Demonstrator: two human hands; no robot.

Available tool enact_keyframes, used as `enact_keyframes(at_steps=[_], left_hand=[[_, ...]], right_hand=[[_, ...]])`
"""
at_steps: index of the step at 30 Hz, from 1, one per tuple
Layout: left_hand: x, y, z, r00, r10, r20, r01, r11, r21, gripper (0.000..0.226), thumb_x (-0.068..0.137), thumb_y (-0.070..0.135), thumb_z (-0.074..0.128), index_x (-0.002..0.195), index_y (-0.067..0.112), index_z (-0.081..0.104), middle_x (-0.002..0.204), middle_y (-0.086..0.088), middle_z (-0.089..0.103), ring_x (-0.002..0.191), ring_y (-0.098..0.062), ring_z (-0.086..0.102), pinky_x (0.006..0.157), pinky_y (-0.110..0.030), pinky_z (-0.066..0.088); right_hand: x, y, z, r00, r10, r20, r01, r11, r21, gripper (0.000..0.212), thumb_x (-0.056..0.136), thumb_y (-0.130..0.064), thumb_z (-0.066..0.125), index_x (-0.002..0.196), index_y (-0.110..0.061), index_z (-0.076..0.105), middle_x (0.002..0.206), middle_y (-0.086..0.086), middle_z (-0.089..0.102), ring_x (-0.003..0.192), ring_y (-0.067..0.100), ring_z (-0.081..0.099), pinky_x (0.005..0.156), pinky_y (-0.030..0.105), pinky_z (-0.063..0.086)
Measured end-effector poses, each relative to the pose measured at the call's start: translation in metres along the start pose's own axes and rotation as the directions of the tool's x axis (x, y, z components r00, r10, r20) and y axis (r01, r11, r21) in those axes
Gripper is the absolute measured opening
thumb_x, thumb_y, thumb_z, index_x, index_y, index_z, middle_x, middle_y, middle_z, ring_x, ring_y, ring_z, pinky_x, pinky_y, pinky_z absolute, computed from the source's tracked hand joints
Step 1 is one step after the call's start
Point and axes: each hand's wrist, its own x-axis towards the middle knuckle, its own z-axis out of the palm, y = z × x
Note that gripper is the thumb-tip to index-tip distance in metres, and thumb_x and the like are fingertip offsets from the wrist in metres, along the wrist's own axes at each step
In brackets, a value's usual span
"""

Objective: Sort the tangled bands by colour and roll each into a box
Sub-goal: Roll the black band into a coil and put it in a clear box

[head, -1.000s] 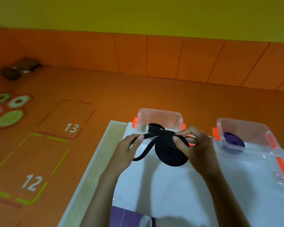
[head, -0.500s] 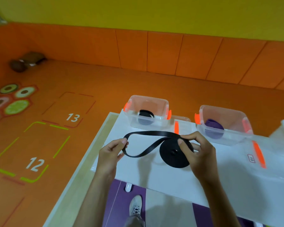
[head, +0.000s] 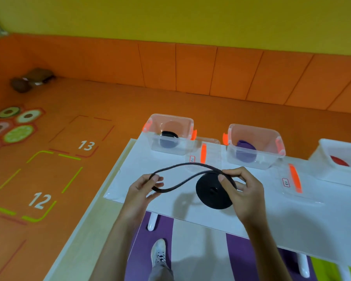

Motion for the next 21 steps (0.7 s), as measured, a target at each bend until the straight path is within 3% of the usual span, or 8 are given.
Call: enact_keyframes(at_steps=[3,5,7,9,12,14,18,21], left_hand=[[0.000,0.002,0.005,0.998,-0.061,-0.017,0.064,0.981,0.185,0.025,0.099,0.017,0.073,0.123,0.012,0.069,0.118,-0.009,0.077,0.116,-0.029,0.072,0.092,-0.036,0.060],[-0.001,0.004,0.008,0.996,-0.074,0.055,0.051,0.937,0.347,0.045,0.097,0.016,0.075,0.137,0.028,0.058,0.130,-0.002,0.070,0.121,-0.021,0.068,0.096,-0.036,0.056],[-0.004,0.007,0.012,0.984,-0.037,0.174,-0.058,0.859,0.509,0.069,0.096,0.024,0.078,0.150,0.044,0.040,0.141,0.010,0.059,0.128,-0.007,0.058,0.099,-0.029,0.050],[-0.006,0.015,0.021,0.948,0.071,0.309,-0.236,0.808,0.540,0.078,0.096,0.033,0.078,0.155,0.052,0.030,0.144,0.021,0.055,0.134,0.001,0.052,0.106,-0.025,0.044],[-0.006,0.036,0.039,0.863,0.227,0.451,-0.458,0.728,0.509,0.063,0.099,0.043,0.072,0.151,0.053,0.039,0.148,0.028,0.053,0.142,0.001,0.047,0.114,-0.026,0.036],[-0.003,0.045,0.049,0.822,0.254,0.510,-0.525,0.683,0.508,0.050,0.100,0.043,0.070,0.145,0.052,0.049,0.148,0.028,0.055,0.142,0.001,0.047,0.115,-0.028,0.035],[0.007,0.051,0.049,0.838,0.199,0.507,-0.460,0.759,0.461,0.030,0.098,0.023,0.076,0.123,0.038,0.071,0.119,0.015,0.075,0.121,-0.007,0.067,0.102,-0.022,0.051],[0.020,0.054,0.036,0.851,0.203,0.484,-0.426,0.806,0.412,0.020,0.093,0.017,0.080,0.108,0.030,0.078,0.104,0.008,0.078,0.106,-0.013,0.074,0.092,-0.020,0.054]], right_hand=[[0.002,-0.004,-0.007,0.998,0.030,0.056,-0.031,0.999,0.020,0.018,0.093,-0.014,0.080,0.091,-0.031,0.075,0.096,-0.011,0.077,0.090,0.008,0.076,0.072,0.027,0.063],[0.002,-0.006,-0.008,0.995,0.038,0.089,-0.038,0.999,0.000,0.018,0.092,-0.017,0.081,0.092,-0.034,0.074,0.098,-0.013,0.077,0.090,0.007,0.077,0.070,0.025,0.061],[0.003,-0.006,-0.008,0.992,0.042,0.122,-0.041,0.999,-0.015,0.019,0.092,-0.019,0.081,0.092,-0.036,0.074,0.099,-0.014,0.078,0.089,0.007,0.077,0.069,0.024,0.062],[0.006,-0.007,-0.006,0.987,0.046,0.154,-0.045,0.999,-0.007,0.019,0.091,-0.018,0.082,0.092,-0.036,0.075,0.099,-0.014,0.079,0.088,0.008,0.077,0.069,0.021,0.059],[0.010,-0.007,0.000,0.975,0.050,0.217,-0.051,0.999,-0.004,0.020,0.091,-0.017,0.082,0.094,-0.036,0.076,0.101,-0.013,0.079,0.090,0.011,0.078,0.070,0.024,0.060],[0.012,-0.004,0.005,0.965,0.049,0.259,-0.046,0.999,-0.015,0.020,0.092,-0.017,0.082,0.096,-0.036,0.076,0.099,-0.010,0.080,0.090,0.012,0.078,0.074,0.033,0.064],[0.020,-0.003,0.019,0.947,0.046,0.318,-0.044,0.999,-0.013,0.017,0.091,-0.018,0.083,0.096,-0.034,0.076,0.090,-0.006,0.079,0.085,0.014,0.078,0.067,0.031,0.062],[0.031,-0.003,0.033,0.939,0.038,0.341,-0.049,0.999,0.022,0.018,0.089,-0.018,0.085,0.095,-0.033,0.077,0.093,-0.008,0.079,0.086,0.015,0.078,0.067,0.026,0.060]])
